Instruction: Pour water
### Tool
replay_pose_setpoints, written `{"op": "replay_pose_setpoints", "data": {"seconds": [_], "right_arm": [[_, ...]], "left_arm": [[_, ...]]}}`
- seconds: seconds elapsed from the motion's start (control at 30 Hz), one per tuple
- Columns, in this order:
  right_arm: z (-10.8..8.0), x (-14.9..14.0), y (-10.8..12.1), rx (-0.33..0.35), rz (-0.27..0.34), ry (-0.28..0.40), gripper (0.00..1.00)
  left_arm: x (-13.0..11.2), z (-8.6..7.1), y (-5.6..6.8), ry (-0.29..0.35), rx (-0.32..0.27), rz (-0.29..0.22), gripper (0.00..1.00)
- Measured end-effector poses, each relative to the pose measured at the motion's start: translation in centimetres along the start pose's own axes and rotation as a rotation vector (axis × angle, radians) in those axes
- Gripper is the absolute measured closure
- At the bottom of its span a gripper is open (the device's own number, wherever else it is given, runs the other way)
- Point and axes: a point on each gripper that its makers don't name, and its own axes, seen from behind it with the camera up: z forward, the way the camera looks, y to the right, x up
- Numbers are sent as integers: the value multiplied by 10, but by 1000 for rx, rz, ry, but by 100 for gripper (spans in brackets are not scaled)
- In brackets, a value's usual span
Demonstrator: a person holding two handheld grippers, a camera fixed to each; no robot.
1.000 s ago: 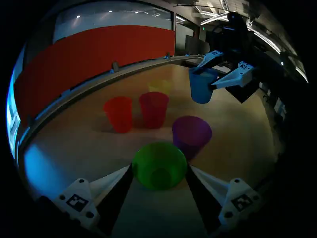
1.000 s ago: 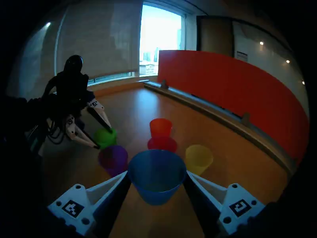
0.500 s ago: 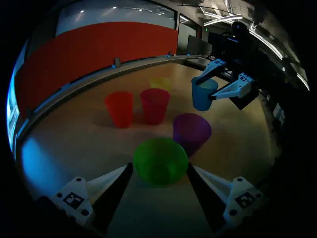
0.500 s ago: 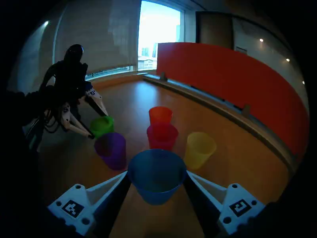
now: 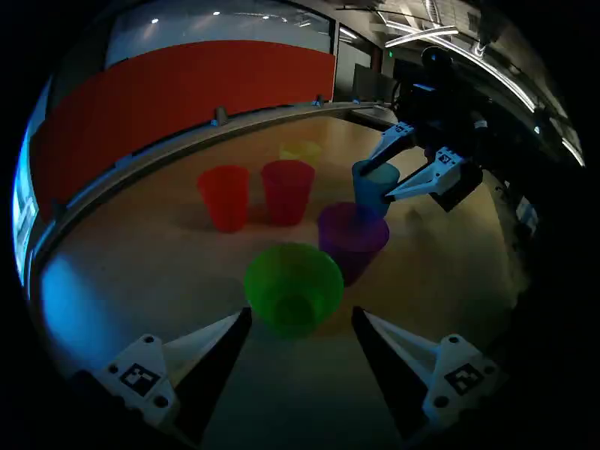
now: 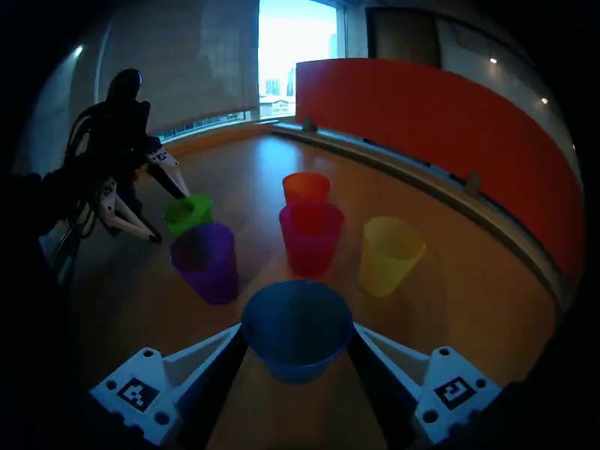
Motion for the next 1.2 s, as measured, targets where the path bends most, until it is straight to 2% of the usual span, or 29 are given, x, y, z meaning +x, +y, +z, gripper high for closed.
{"op": "replay_pose_setpoints", "data": {"seconds": [0.5, 0.6, 0.7, 0.87, 1.2], "right_arm": [[4, -12, -4, 2, 0, -24, 8], [3, -15, -5, -2, 4, -35, 1], [2, -18, -4, -7, 11, -45, 0], [-6, -18, -2, -19, 13, -34, 0], [-34, -26, -3, -56, 0, -19, 0]], "left_arm": [[-5, -13, 6, 14, 3, -33, 0], [-3, -15, 9, 21, -2, -43, 0], [-3, -18, 10, 25, -3, -52, 0], [-6, -24, 7, 27, 16, -56, 1], [-8, -42, 3, 52, 79, -80, 0]]}}
